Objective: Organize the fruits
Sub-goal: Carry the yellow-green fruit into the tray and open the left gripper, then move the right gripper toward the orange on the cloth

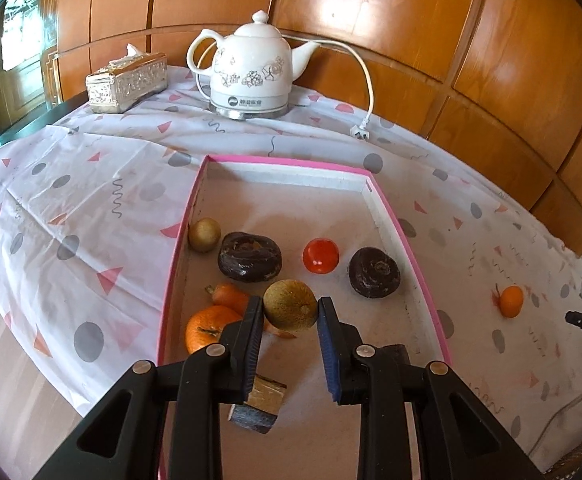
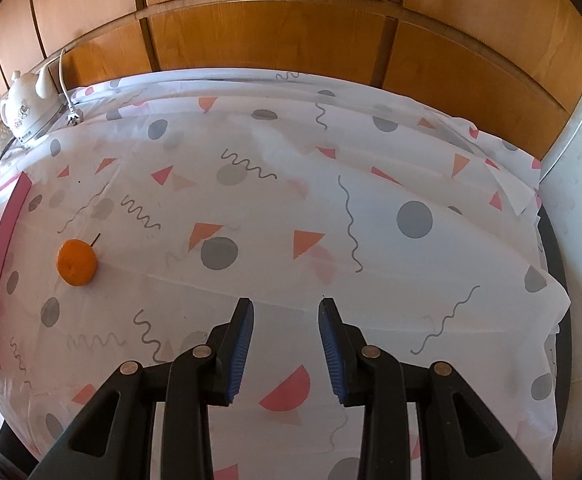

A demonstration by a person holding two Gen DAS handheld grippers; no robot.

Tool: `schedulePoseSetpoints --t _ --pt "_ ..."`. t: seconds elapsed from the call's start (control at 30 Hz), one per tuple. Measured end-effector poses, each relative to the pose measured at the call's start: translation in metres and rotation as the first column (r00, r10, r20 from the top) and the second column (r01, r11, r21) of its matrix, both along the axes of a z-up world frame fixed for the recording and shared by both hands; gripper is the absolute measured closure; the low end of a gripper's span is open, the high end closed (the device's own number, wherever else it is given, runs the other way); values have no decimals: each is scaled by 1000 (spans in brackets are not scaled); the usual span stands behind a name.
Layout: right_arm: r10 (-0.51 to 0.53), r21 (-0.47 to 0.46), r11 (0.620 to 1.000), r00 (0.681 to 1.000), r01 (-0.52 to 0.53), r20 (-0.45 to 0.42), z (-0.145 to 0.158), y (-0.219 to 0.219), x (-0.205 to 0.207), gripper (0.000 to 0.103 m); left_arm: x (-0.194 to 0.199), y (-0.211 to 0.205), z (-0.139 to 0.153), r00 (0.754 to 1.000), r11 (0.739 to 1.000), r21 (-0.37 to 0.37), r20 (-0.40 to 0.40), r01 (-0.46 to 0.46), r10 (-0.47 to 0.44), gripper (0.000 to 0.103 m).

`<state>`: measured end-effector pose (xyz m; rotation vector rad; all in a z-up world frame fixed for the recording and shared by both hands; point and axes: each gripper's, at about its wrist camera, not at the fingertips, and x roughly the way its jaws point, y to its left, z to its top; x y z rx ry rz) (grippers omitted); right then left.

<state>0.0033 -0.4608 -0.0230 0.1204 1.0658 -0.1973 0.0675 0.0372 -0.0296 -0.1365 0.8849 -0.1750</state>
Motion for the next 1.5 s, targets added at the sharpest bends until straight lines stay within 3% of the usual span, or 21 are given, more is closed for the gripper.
schedulePoseSetpoints --t 0.17,0.27,0.7,1.5 --pt "23 2 1000 1000 -23 -7 -3 4 1 69 -5 -4 4 1000 1000 28 29 -4 3 74" --pt "40 4 999 999 -40 -12 -5 8 2 69 -11 -4 9 998 999 46 55 -22 19 59" --pt "76 12 997 997 -76 -21 -8 17 2 69 -37 -8 40 981 994 102 193 -51 30 59" --pt "178 60 982 984 -177 -23 -10 44 7 69 -54 -18 53 970 992 125 243 -21 -10 56"
